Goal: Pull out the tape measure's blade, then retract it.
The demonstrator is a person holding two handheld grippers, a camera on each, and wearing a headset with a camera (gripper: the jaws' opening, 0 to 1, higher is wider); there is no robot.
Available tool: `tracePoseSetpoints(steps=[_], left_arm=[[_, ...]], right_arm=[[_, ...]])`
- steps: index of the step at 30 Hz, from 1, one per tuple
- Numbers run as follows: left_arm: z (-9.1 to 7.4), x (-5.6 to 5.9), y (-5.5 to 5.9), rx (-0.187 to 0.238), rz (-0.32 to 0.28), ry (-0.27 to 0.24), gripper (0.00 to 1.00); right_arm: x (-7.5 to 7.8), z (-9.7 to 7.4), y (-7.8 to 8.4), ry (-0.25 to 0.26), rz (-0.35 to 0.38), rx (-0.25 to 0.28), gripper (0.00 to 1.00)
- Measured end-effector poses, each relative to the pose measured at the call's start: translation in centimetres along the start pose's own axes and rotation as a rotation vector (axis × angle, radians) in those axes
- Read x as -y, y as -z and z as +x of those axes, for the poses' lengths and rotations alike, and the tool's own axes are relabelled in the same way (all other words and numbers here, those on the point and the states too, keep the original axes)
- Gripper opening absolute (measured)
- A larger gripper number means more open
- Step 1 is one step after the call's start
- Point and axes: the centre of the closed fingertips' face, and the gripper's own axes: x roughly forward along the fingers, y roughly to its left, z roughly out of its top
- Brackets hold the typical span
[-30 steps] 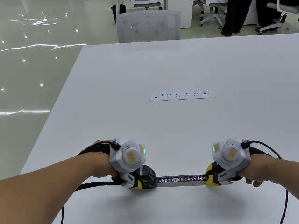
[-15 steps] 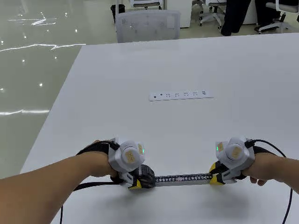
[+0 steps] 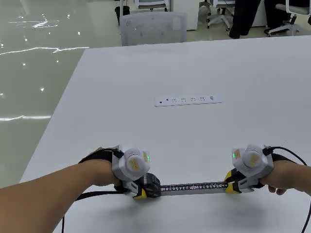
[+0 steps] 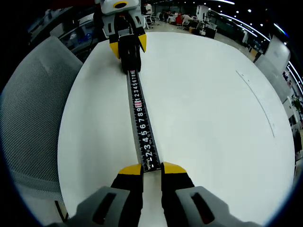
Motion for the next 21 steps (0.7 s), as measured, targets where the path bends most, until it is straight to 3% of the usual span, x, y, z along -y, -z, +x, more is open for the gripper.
tracePoseSetpoints(steps=[21], left_arm=[[0.1, 0.0, -0.1, -0.005, 0.004, 0.001, 0.33]], right_arm=[[0.4, -1.4, 2.5, 0.010, 0.022, -0.019, 0.11]])
